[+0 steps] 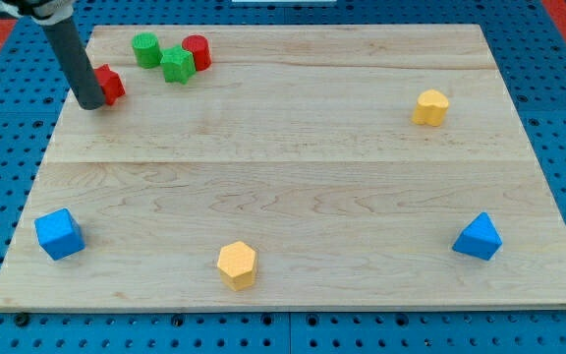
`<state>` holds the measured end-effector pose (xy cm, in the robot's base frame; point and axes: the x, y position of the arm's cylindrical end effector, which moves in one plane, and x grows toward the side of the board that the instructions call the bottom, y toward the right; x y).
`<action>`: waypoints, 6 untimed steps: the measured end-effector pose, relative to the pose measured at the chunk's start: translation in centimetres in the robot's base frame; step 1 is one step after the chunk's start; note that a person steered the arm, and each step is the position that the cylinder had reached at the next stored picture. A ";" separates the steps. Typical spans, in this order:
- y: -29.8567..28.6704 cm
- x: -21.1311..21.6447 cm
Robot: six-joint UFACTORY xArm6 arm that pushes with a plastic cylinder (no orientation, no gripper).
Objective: Push red star into the green blocks
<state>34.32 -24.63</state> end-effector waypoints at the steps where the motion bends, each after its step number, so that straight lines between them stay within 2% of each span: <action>1: 0.0 -1.1; 3: 0.1 -2.6; 4: -4.3 -0.9; 5: -5.8 -4.6; 6: -2.0 -5.7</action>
